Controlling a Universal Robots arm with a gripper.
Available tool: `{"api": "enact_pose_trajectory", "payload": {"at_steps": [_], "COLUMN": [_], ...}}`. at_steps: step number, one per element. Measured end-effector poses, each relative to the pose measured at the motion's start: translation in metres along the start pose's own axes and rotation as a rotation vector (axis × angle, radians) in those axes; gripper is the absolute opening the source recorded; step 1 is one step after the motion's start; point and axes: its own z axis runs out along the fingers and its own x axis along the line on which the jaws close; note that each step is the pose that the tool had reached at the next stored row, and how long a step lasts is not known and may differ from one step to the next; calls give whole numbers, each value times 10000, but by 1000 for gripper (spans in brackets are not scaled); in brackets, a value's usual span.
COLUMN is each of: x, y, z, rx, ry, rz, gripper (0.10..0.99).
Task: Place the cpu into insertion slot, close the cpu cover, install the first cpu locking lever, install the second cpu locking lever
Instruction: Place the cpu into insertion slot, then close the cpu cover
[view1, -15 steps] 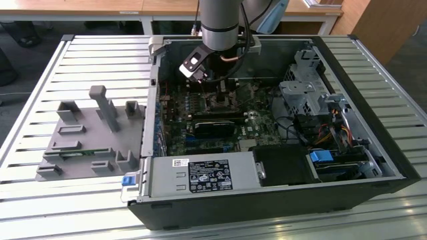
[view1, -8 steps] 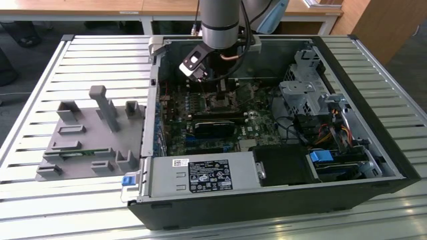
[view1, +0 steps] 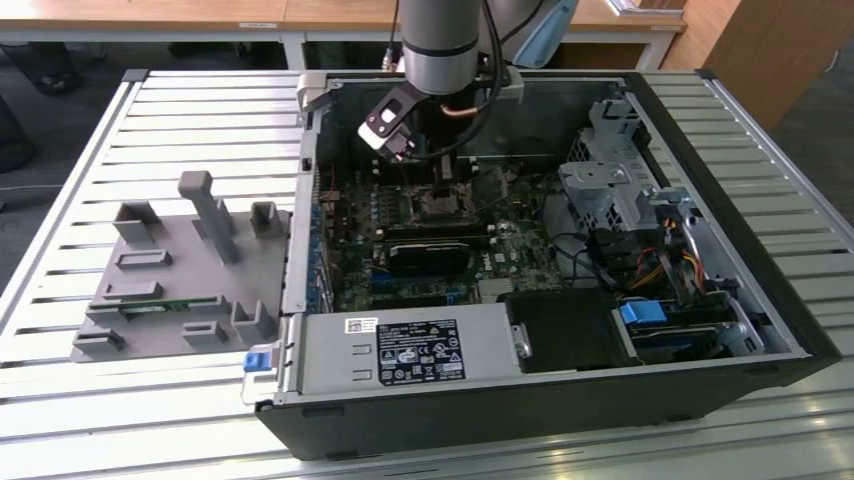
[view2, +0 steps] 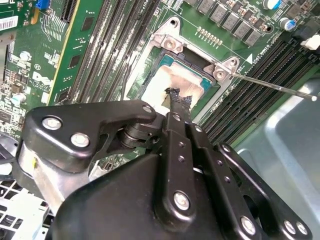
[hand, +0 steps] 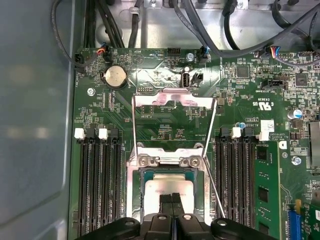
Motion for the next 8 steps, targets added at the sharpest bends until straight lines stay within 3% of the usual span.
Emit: {"api": "enact_pose_trajectory", "payload": {"at_steps": [8], "x": [0], "y": [4], "z": [-46], "rx": [1], "ry": [1], "rz": [1], "gripper": [106]}}
